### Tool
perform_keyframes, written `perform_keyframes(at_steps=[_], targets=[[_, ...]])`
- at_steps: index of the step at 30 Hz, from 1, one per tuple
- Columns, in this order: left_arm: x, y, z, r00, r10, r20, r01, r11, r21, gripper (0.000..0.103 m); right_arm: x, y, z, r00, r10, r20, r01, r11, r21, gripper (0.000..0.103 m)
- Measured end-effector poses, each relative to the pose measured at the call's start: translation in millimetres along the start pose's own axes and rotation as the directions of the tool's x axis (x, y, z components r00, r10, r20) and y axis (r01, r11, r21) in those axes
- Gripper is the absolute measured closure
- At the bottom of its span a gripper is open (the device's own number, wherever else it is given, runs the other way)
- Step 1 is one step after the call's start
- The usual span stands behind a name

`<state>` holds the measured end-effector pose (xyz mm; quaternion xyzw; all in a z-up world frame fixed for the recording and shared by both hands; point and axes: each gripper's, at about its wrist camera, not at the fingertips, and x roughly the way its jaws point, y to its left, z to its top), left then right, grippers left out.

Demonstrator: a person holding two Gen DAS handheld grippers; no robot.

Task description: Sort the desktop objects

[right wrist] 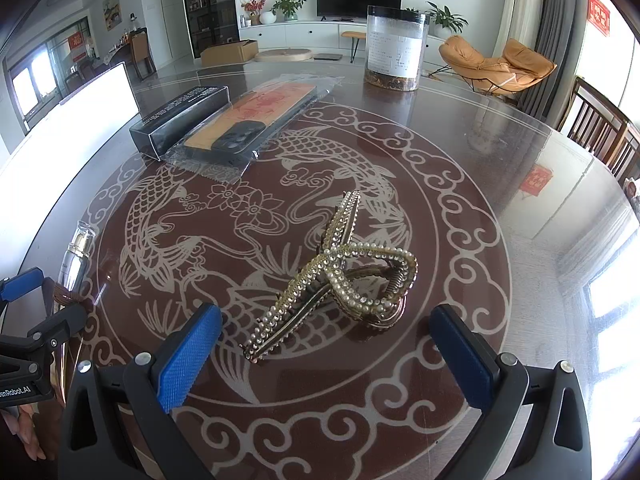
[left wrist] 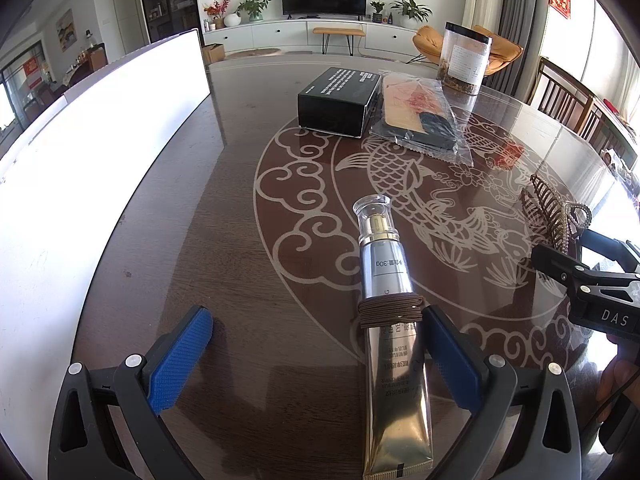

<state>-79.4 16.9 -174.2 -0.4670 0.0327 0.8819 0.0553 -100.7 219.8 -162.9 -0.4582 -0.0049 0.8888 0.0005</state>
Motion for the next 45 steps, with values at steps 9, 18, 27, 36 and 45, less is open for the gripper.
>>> perform_keyframes(at_steps=[9,18,27,36,45], targets=[[-0.2,-0.1,-0.2,1.000,0.000,0.000,0.000,1.000,0.000,0.000,-0.2,0.0,-0.1,1.000,0.000,0.000,0.000,1.000,0.000,0.000],[-0.2,0.1,-0.1,1.000,0.000,0.000,0.000,1.000,0.001,0.000,-0.3,0.1,0.0,1.000,0.000,0.000,0.000,1.000,0.000,0.000],[-0.1,0.1,0.0,1.000,0.000,0.000,0.000,1.000,0.001,0.000,-0.2,0.1,-0.1,1.000,0.000,0.000,0.000,1.000,0.000,0.000],[-0.7,-0.1,-1.0,1.000,0.006,0.001,-0.006,1.000,-0.007,0.000,-0.3,0.1,-0.4,1.000,-0.001,0.000,0.001,1.000,0.000,0.000],[-4.5,-0.7,-6.6,1.000,0.001,-0.007,-0.001,1.000,-0.002,0.000,-1.1,-2.3,-1.0,1.000,0.017,0.004,-0.018,1.000,0.010,0.000]])
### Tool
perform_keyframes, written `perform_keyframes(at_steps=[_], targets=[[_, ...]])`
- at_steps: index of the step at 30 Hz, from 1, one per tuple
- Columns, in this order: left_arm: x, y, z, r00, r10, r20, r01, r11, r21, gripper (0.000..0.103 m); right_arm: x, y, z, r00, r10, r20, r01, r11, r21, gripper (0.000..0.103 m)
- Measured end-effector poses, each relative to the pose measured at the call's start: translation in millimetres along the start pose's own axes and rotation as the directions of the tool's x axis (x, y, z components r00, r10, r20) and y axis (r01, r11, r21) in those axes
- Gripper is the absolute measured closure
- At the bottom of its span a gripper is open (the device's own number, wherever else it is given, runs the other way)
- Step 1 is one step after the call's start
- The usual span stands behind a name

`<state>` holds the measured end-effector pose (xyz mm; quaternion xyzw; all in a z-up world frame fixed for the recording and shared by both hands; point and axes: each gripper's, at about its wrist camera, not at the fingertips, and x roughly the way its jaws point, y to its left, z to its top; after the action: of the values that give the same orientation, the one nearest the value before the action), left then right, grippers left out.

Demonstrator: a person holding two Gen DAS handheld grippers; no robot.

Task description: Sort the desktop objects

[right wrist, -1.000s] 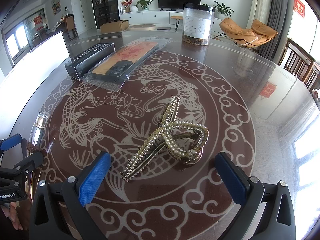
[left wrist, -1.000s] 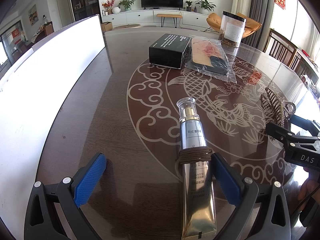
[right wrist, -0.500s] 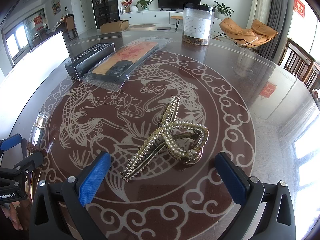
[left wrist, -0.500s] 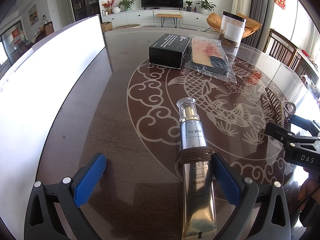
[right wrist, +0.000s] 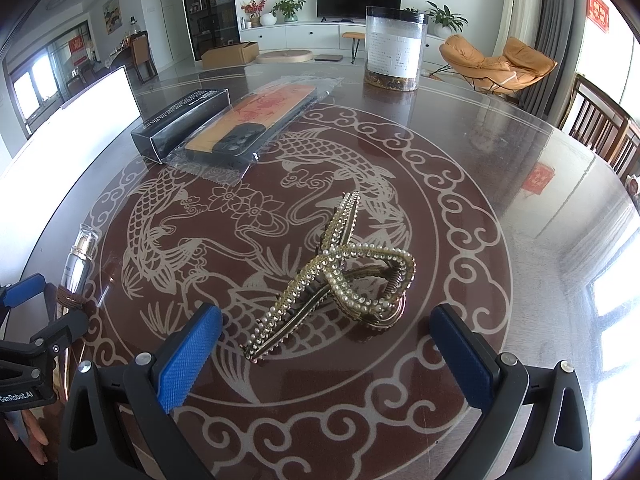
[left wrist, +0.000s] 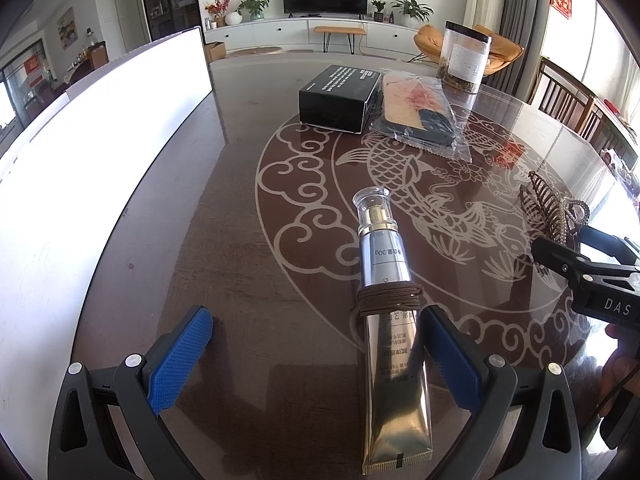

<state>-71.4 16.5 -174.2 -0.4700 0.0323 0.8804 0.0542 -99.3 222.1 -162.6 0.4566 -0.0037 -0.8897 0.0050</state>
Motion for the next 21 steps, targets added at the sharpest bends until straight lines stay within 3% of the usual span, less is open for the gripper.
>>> perform_keyframes(at_steps=[5,7,8,9,10,14,17,19,21], targets=[[1.9,2.5,6.7,0.997,-0.033,-0.073,0.037,0.998,0.059,0.000,3.4,-2.6,10.4,0.999,0.023,-0.033,-0.022,0.999,0.026,0.000],[-3.4,9.4,6.3,0.999,-0.030,-0.042,0.032,0.998,0.050,0.022,4.5,-6.2,14.9,0.999,0.030,-0.027,-0.029,0.998,0.061,0.001],[-7.6,14.1,6.0,0.999,-0.025,-0.024,0.026,0.999,0.036,0.048,4.2,-8.2,15.7,1.000,0.027,-0.017,-0.025,0.997,0.079,0.005],[-10.4,19.2,6.7,1.000,-0.022,-0.020,0.022,0.999,0.024,0.074,2.3,-9.2,15.6,1.000,0.005,-0.004,-0.004,0.996,0.085,0.021],[-11.5,24.4,7.2,0.999,-0.031,-0.027,0.031,0.999,0.010,0.075,0.5,-9.5,15.1,1.000,-0.015,0.009,0.014,0.997,0.078,0.040],[-13.4,30.4,3.9,0.992,-0.126,-0.029,0.125,0.991,-0.039,0.076,-14.4,-5.4,1.6,0.999,0.030,0.033,-0.031,0.999,0.044,0.042],[-14.4,7.0,0.5,0.992,-0.120,-0.049,0.124,0.989,0.081,0.076,-40.3,9.8,-24.8,0.994,0.090,0.060,-0.087,0.995,-0.047,0.049],[-15.3,-6.8,-1.3,0.994,-0.102,-0.048,0.108,0.984,0.145,0.076,-54.3,13.7,-43.5,0.994,0.088,0.065,-0.083,0.994,-0.076,0.049],[-15.2,-10.6,-1.3,0.995,-0.091,-0.041,0.096,0.984,0.152,0.075,-60.2,7.6,-57.0,0.996,0.067,0.066,-0.063,0.996,-0.057,0.046]])
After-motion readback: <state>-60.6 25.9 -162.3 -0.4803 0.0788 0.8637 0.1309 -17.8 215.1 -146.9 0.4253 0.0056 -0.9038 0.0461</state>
